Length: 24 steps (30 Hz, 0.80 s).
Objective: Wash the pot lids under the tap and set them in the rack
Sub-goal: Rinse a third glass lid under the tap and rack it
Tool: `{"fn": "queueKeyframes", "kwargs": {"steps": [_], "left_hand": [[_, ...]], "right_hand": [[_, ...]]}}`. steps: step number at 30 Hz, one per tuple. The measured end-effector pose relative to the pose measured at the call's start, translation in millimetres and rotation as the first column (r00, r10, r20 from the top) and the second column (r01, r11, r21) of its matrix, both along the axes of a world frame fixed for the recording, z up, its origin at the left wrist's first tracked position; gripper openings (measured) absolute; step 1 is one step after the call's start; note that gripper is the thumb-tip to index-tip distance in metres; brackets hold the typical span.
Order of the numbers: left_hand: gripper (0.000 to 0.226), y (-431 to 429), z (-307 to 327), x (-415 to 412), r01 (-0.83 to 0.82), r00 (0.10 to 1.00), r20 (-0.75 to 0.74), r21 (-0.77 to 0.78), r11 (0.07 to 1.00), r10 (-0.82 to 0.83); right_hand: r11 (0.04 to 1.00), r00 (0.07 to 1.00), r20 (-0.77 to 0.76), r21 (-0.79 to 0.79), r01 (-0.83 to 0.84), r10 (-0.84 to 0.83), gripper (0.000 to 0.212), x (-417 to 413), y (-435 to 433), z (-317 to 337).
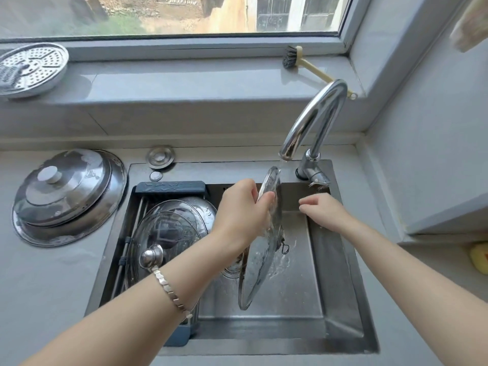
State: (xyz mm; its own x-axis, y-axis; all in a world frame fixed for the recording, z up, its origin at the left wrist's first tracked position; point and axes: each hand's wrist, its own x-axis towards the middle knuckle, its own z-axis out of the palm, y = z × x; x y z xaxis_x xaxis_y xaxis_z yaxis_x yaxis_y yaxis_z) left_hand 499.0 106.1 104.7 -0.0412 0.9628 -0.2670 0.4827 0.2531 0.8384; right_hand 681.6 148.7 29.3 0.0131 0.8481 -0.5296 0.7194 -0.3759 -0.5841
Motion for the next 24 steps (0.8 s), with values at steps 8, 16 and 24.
{"fn": "queueKeyframes", "kwargs": {"steps": [8,16,24], "left_hand": [[0.035,-18.5,6.7,-15.2,-0.046,0.999,0.022,0.057,0.997,0.045],[0.034,-29.6,21.7,-23.7,-0.045,0.997,0.06,0.079,0.996,0.04],[0.042,-40.3,47.3,-51.9,0.036,0.955,0.292,0.035,0.999,-0.045]], "right_hand": [[0.998,0.971,-0.236,-0.034,-0.056,0.046,0.027,-45.1,-80.5,-2.4],[0.988,0.939,-0.307,-0.061,0.141,-0.153,0.038,-72.7,-92.3,2.8],[0.936,0.813,-0.491,-0.013,0.352,-0.313,0.045,-76.4,-95.5,16.7]]}}
